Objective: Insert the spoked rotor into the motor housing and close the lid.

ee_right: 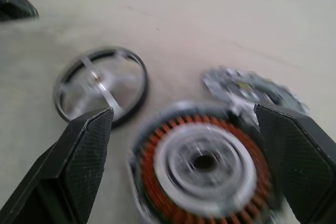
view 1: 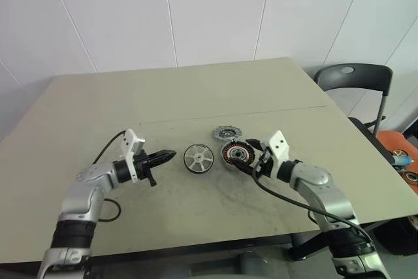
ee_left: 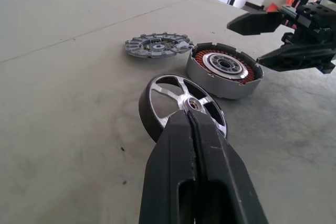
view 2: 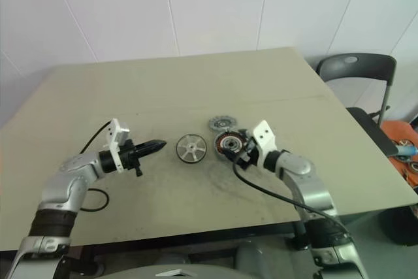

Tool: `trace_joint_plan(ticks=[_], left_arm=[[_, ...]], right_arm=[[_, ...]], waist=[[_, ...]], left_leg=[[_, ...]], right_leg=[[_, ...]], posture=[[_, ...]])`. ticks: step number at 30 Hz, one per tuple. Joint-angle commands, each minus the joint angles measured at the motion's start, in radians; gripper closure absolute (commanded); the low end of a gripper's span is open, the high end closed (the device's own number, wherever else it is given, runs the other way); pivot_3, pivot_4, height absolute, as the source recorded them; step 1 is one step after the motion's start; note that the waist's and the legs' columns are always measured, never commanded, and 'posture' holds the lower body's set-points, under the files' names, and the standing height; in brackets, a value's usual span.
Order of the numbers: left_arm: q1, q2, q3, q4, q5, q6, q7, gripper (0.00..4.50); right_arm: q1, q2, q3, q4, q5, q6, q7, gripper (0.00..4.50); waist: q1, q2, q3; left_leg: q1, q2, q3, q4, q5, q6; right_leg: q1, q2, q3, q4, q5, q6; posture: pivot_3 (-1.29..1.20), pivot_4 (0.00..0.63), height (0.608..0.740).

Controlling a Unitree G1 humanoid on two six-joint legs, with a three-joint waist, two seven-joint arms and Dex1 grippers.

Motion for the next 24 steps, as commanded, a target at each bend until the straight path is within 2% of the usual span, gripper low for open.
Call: trace_joint_plan(ticks=[1,5,6,9,20,24], left_arm=[[0.008,-0.019,-0.012,-0.069,-0.003,0.008,0.064,4.45],[0.014,-0.043,-0.049,-0.072,0.026,0.029,0.139,4.45],[0.016,-0.053,-0.044,-0.062,0.027,0.047,0.175,4.29],[0.017,-0.092,-0.004,-0.056,-0.034,0.138,0.249,3.61],[0.031,-0.185,0.071,-0.146,-0.184,0.395,0.459,0.02],[0.056,-0.207,0.034,-0.194,-0.22,0.491,0.491,0.02]], right_arm=[[-0.088,0.036,0.046,-0.003,-0.001,0.001,0.022,0.0],[-0.13,0.052,0.086,0.043,-0.031,-0.027,0.038,0.0],[-0.13,0.053,0.086,0.048,-0.033,-0.032,0.04,0.0],[-0.125,0.052,0.082,0.055,-0.03,-0.04,0.044,0.0],[-0.088,0.04,0.069,0.045,-0.036,-0.046,0.044,0.0],[-0.085,0.033,0.058,0.04,-0.03,-0.045,0.043,0.0]], waist=[[0.0,0.0,0.0],[0.0,0.0,0.0],[-0.001,0.0,0.0],[-0.002,0.0,0.0],[-0.003,0.0,0.0],[-0.003,0.0,0.0]], left_leg=[[0.0,0.0,0.0,0.0,0.0,0.0],[0.001,0.0,0.0,0.0,0.001,-0.001],[0.001,0.0,0.0,0.0,0.0,-0.001],[0.0,0.0,0.0,0.0,0.001,-0.002],[-0.001,0.0,0.0,0.0,0.001,-0.001],[-0.002,0.0,0.0,0.0,0.001,-0.002]], right_leg=[[0.0,0.0,0.0,0.001,0.0,0.0],[0.0,0.0,0.0,0.001,0.0,0.0],[0.0,0.0,0.0,0.001,0.0,0.0],[-0.001,0.0,0.0,0.0,0.0,-0.001],[-0.002,0.0,0.0,0.0,0.0,-0.001],[-0.002,0.0,0.0,0.0,0.0,-0.001]], posture=[[0.0,0.0,0.74],[0.0,0.0,0.74],[0.0,0.0,0.74],[0.0,0.0,0.74],[0.0,0.0,0.74],[0.0,0.0,0.74]])
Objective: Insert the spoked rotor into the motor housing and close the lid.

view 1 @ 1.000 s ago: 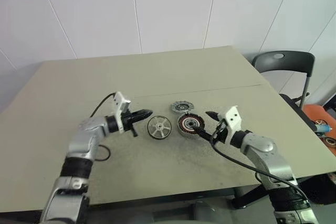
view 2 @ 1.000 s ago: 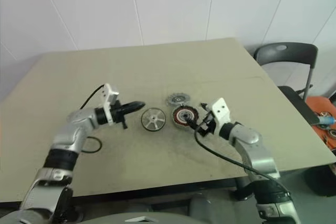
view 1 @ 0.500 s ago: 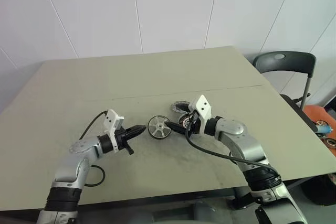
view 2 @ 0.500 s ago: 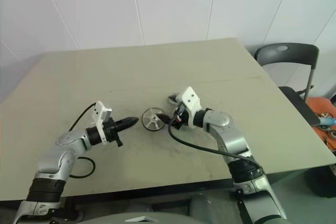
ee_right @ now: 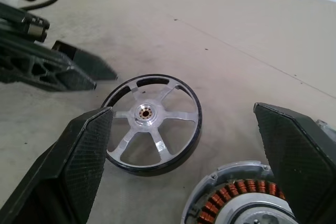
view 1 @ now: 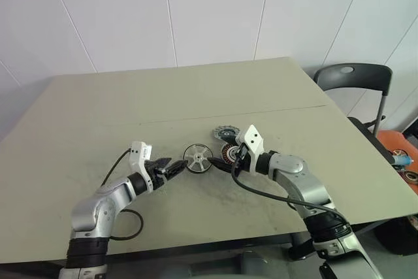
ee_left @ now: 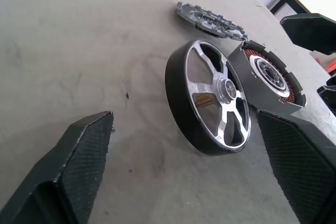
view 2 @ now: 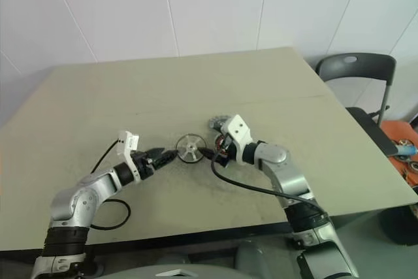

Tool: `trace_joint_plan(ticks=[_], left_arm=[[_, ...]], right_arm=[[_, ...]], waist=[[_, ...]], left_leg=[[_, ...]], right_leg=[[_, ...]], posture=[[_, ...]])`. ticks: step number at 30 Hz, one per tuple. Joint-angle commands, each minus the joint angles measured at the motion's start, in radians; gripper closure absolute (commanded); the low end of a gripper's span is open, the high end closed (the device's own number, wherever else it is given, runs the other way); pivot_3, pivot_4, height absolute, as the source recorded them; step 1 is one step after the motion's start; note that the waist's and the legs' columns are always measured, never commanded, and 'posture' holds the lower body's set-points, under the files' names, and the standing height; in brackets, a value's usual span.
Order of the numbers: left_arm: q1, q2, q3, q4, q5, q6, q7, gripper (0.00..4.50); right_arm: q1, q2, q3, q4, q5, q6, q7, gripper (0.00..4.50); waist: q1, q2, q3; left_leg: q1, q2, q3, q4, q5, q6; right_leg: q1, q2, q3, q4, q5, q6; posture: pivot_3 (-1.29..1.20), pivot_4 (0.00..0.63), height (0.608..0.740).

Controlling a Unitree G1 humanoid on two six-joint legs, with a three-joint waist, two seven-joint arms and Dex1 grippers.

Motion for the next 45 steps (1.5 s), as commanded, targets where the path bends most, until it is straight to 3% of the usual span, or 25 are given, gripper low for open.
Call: trace_joint_plan(ticks=[1,12,23,25,31,37,44,45], left_arm=[[0.009,-0.005,-0.026,-0.066,-0.032,0.057,0.026,0.02],[0.034,-0.191,0.015,-0.017,-0.087,0.108,0.163,0.02],[0.124,-0.282,0.043,-0.09,-0.15,0.117,0.251,3.63],[0.134,-0.295,0.046,-0.099,-0.166,0.117,0.264,4.06],[0.112,-0.341,0.086,-0.096,-0.246,0.121,0.302,4.06],[0.015,-0.417,0.16,-0.151,-0.483,0.127,0.458,4.06],[0.02,-0.319,0.097,-0.176,-0.551,0.161,0.552,4.06],[-0.118,-0.234,0.115,0.065,-0.485,0.123,0.447,4.06]], right_arm=[[-0.008,-0.008,-0.034,-0.035,0.014,-0.014,0.001,0.0],[0.012,-0.029,-0.066,-0.048,0.021,-0.015,-0.005,0.0],[0.046,-0.081,-0.113,-0.08,0.036,-0.007,0.02,0.0],[0.054,-0.09,-0.118,-0.085,0.039,-0.006,0.024,0.0],[0.074,-0.111,-0.127,-0.098,0.046,-0.003,0.032,0.0],[0.094,-0.125,-0.134,-0.114,0.063,0.007,0.047,0.0],[0.131,-0.169,-0.163,-0.122,0.072,-0.01,0.071,0.0],[0.14,-0.179,-0.171,-0.12,0.072,-0.023,0.079,0.0]], waist=[[0.0,0.0,0.0],[0.004,0.001,-0.001],[0.003,0.001,-0.001],[0.003,0.001,-0.001],[0.003,0.001,-0.001],[0.003,-0.001,0.001],[0.004,-0.001,0.001],[0.012,-0.001,0.001]], left_leg=[[0.0,0.0,0.0,0.0,0.0,0.0],[0.0,0.0,0.0,0.0,0.0,0.0],[0.0,0.0,0.0,0.0,0.0,0.0],[-0.001,0.0,0.0,0.0,0.0,0.0],[0.0,0.0,0.0,0.0,0.0,0.001],[-0.001,0.0,0.0,0.0,0.0,0.0],[-0.002,0.0,0.0,-0.001,0.001,-0.002],[-0.002,0.0,0.0,-0.001,0.001,-0.002]], right_leg=[[0.0,0.0,0.0,0.0,0.0,0.0],[0.005,0.0,0.0,-0.001,0.0,0.0],[0.006,0.0,0.0,-0.003,-0.001,0.001],[0.006,-0.001,0.0,-0.003,-0.001,0.001],[0.007,0.0,0.0,-0.002,-0.003,0.004],[0.006,0.0,0.0,-0.002,-0.003,0.004],[0.005,0.0,0.0,-0.003,-0.003,0.004],[0.005,0.0,0.0,-0.003,-0.003,0.004]], posture=[[0.0,0.0,0.74],[0.0,0.0,0.74],[0.0,0.0,0.74],[0.0,0.0,0.74],[0.0,0.0,0.74],[0.0,0.0,0.74],[0.0,0.0,0.74],[0.0,0.0,0.74]])
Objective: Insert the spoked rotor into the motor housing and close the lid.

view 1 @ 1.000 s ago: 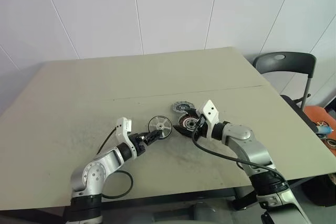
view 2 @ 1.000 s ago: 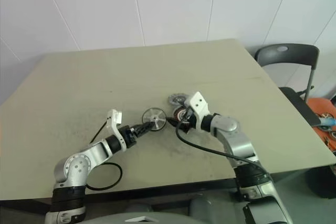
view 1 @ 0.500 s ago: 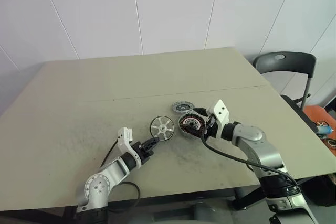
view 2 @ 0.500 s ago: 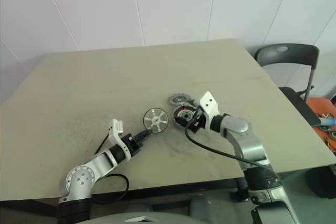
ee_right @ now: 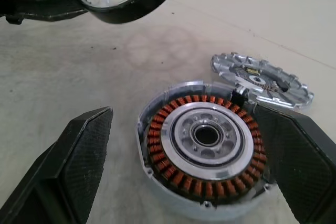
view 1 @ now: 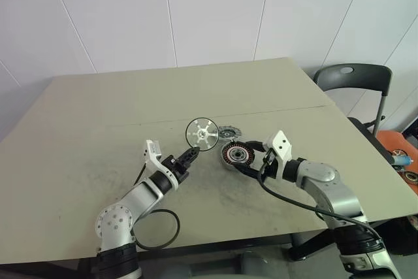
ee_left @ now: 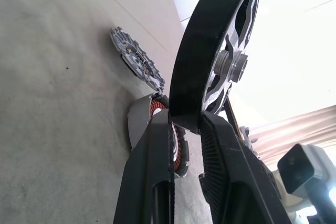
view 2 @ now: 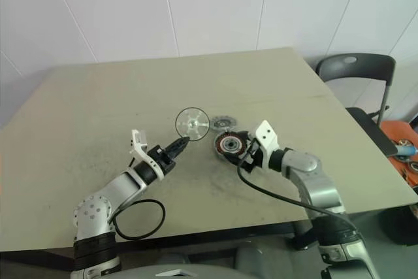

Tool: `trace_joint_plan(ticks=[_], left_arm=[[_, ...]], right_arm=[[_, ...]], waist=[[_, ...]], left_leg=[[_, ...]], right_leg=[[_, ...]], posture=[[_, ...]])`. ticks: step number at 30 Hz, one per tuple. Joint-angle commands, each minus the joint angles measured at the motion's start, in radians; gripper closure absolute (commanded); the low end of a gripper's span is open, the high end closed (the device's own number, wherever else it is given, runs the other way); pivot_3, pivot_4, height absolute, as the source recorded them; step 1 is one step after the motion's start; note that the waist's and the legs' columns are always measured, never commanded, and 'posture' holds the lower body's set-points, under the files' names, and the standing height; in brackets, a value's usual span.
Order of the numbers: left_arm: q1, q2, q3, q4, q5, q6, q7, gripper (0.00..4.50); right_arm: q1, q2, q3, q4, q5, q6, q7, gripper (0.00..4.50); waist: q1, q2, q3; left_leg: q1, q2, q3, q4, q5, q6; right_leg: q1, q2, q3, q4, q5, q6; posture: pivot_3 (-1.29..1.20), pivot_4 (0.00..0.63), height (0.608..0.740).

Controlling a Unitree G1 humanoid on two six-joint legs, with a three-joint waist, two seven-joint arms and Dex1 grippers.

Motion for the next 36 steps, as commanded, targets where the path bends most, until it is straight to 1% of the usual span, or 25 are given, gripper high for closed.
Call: trace_joint_plan(ticks=[1,2,3,6,8,9,11,13,15,21,22,32,36], left_arm=[[-0.242,0.158,-0.007,0.389,0.094,-0.05,-0.188,4.06],[-0.322,0.203,0.002,0.527,0.124,-0.079,-0.254,4.06],[-0.377,0.223,0.007,0.607,0.132,-0.08,-0.284,4.06],[-0.437,0.226,-0.002,0.677,0.142,-0.046,-0.318,4.06],[-0.464,0.216,-0.001,0.708,0.151,-0.022,-0.328,4.06],[-0.475,0.212,-0.002,0.721,0.158,-0.014,-0.333,4.06],[-0.492,0.203,0.004,0.737,0.162,0.0,-0.344,4.06],[-0.505,0.198,0.014,0.752,0.163,0.014,-0.35,4.06],[-0.518,0.197,0.022,0.766,0.161,0.03,-0.355,4.06],[-0.537,0.198,0.038,0.766,0.151,0.092,-0.378,4.06],[-0.537,0.2,0.041,0.76,0.144,0.111,-0.382,4.06],[-0.507,0.231,0.035,0.703,0.15,0.265,-0.405,4.06],[-0.497,0.233,0.017,0.699,0.172,0.285,-0.424,4.06]], right_arm=[[0.012,-0.034,-0.045,-0.043,0.015,-0.047,0.019,0.0],[0.017,-0.039,-0.049,-0.043,0.017,-0.051,0.022,0.0],[0.023,-0.044,-0.057,-0.039,0.019,-0.06,0.022,0.0],[0.039,-0.057,-0.075,-0.031,0.017,-0.076,0.023,0.0],[0.052,-0.066,-0.08,-0.031,0.013,-0.08,0.023,0.0],[0.054,-0.067,-0.079,-0.033,0.013,-0.08,0.022,0.0],[0.057,-0.067,-0.079,-0.038,0.015,-0.08,0.02,0.0],[0.059,-0.069,-0.079,-0.04,0.016,-0.079,0.018,0.0],[0.062,-0.07,-0.08,-0.041,0.016,-0.079,0.016,0.0],[0.069,-0.074,-0.082,-0.036,0.016,-0.082,0.014,0.0],[0.069,-0.074,-0.082,-0.036,0.017,-0.081,0.013,0.0],[0.07,-0.076,-0.08,-0.022,0.012,-0.088,0.01,0.0],[0.067,-0.075,-0.078,-0.01,0.008,-0.093,0.008,0.0]], waist=[[0.017,0.0,0.0],[0.024,-0.002,0.001],[0.022,-0.002,0.001],[0.007,-0.001,0.001],[0.0,-0.001,0.001],[-0.001,-0.001,0.001],[-0.005,-0.002,0.001],[-0.005,-0.002,0.001],[-0.002,-0.002,0.001],[-0.001,-0.002,0.001],[-0.002,-0.002,0.001],[-0.002,-0.002,0.001],[-0.002,-0.002,0.001]], left_leg=[[0.0,0.0,-0.001,0.0,0.0,0.0],[0.001,-0.001,-0.001,0.0,0.0,0.001],[0.001,0.0,-0.001,0.0,0.002,-0.002],[0.002,0.001,0.0,0.0,0.002,-0.003],[0.002,0.001,0.0,0.0,0.002,-0.003],[0.002,0.0,0.0,0.0,0.004,-0.006],[0.002,0.0,0.0,0.0,0.003,-0.005],[-0.001,0.001,0.0,0.0,0.003,-0.005],[-0.002,0.001,0.0,-0.001,0.003,-0.005],[-0.001,0.0,0.0,-0.001,0.003,-0.005],[-0.001,0.0,0.0,-0.001,0.003,-0.005],[0.0,0.0,0.0,-0.001,0.003,-0.005],[0.001,0.0,0.0,-0.001,0.003,-0.005]], right_leg=[[0.001,0.0,0.0,0.0,0.0,0.0],[0.001,0.001,-0.001,0.0,0.0,-0.001],[0.001,0.003,-0.003,0.0,0.0,-0.007],[0.002,0.003,-0.002,0.0,0.001,-0.007],[0.002,0.001,-0.002,0.0,0.002,-0.004],[0.002,0.001,-0.001,-0.001,0.002,-0.003],[-0.001,0.001,-0.001,-0.001,0.004,-0.005],[-0.008,0.001,-0.001,0.0,0.004,-0.006],[-0.01,0.0,-0.001,0.0,0.004,-0.006],[-0.004,0.0,-0.001,-0.001,0.003,-0.004],[-0.003,0.0,-0.001,-0.001,0.002,-0.002],[-0.003,0.0,-0.001,0.0,0.003,-0.004],[-0.003,0.0,-0.001,0.0,0.003,-0.004]], posture=[[0.0,0.0,0.74],[0.0,0.0,0.74],[0.0,0.0,0.74],[0.0,0.0,0.74],[0.0,0.0,0.74],[0.0,0.0,0.74],[0.0,0.0,0.74],[0.0,0.0,0.74],[0.0,0.0,0.74],[0.0,0.0,0.74],[0.0,0.0,0.74],[0.0,0.0,0.74],[0.0,0.0,0.74]])
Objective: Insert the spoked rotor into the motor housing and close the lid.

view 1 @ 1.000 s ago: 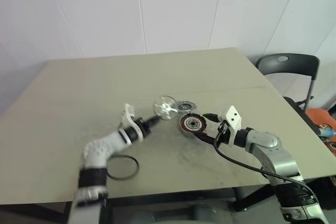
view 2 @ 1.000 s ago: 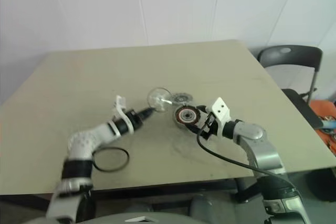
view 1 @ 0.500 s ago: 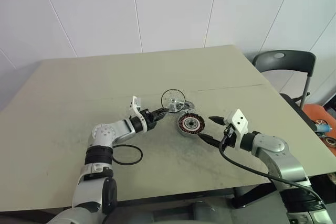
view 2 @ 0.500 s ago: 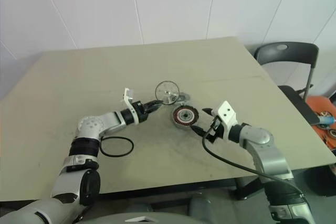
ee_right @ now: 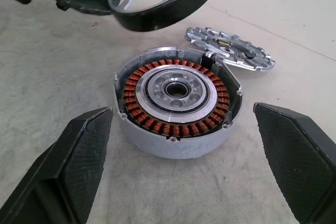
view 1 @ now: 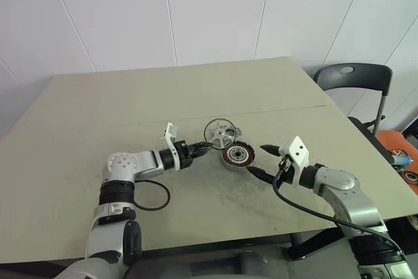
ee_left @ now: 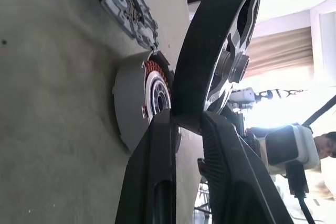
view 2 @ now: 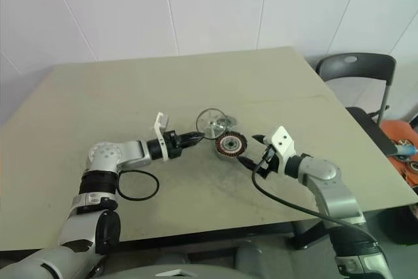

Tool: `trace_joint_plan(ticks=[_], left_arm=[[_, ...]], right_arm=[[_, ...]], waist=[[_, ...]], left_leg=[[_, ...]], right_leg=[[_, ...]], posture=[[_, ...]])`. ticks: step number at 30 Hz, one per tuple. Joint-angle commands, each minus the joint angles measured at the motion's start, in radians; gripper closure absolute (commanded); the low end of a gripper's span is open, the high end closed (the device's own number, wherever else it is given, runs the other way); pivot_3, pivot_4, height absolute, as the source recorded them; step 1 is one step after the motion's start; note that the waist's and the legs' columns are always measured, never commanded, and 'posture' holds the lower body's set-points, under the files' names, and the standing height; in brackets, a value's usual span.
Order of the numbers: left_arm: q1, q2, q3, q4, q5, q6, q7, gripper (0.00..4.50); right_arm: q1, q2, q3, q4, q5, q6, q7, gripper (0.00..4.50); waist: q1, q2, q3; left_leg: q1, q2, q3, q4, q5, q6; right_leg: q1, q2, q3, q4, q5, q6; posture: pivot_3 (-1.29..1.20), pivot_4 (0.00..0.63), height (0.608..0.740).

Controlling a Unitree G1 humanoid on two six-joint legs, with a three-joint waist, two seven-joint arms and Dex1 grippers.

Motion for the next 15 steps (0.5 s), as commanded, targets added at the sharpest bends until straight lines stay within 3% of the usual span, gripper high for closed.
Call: trace_joint_plan(ticks=[1,15], left_arm=[[-0.008,0.002,-0.01,-0.031,0.015,0.006,-0.031,4.06],[-0.037,-0.041,-0.061,0.007,0.078,0.009,-0.09,4.06]], right_arm=[[-0.014,-0.006,-0.026,-0.008,0.002,-0.021,-0.005,0.0],[-0.019,0.001,-0.019,-0.007,0.002,-0.022,-0.021,0.0]], waist=[[0.0,0.0,0.0],[-0.001,0.0,0.0]], left_leg=[[0.0,0.0,0.0,0.0,0.0,0.0],[-0.001,0.0,0.0,0.0,0.0,0.0]], right_leg=[[0.0,0.0,0.0,0.0,0.0,-0.001],[0.0,0.0,0.0,0.0,0.0,-0.001]], posture=[[0.0,0.0,0.74],[0.0,0.0,0.74]])
